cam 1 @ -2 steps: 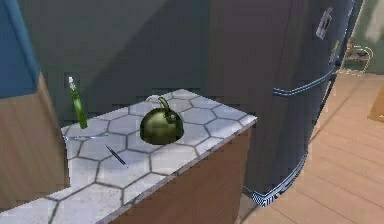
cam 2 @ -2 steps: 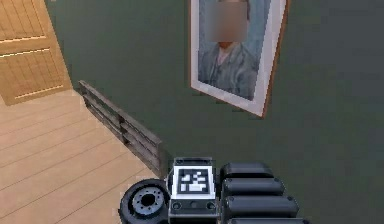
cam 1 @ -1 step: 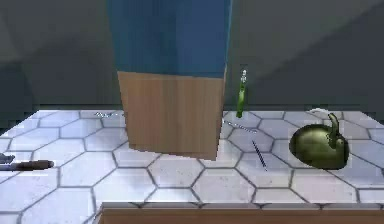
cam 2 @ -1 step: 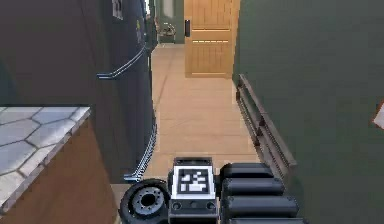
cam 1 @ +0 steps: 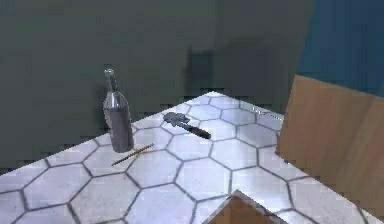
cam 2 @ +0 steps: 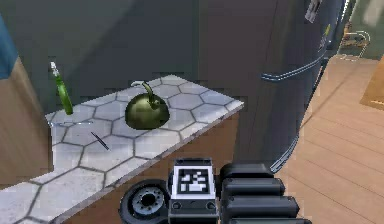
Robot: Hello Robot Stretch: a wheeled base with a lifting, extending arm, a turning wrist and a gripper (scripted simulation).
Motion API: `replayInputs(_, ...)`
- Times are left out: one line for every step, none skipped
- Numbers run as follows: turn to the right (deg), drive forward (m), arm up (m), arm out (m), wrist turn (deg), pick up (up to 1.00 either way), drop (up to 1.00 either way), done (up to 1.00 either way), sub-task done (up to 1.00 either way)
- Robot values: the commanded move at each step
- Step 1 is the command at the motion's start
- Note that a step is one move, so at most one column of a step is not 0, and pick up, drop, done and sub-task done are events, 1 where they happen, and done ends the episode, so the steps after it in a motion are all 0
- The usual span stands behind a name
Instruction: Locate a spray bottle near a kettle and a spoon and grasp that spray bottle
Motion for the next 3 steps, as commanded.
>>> replayInputs(-27.0,0.0,0.0,0.0,0.0,0.0,0.0,0.0,0.0)
replayInputs(45.0,0.0,0.0,0.0,0.0,0.0,0.0,0.0,0.0)
replayInputs(45.0,0.0,0.0,0.0,0.0,0.0,0.0,0.0,0.0)
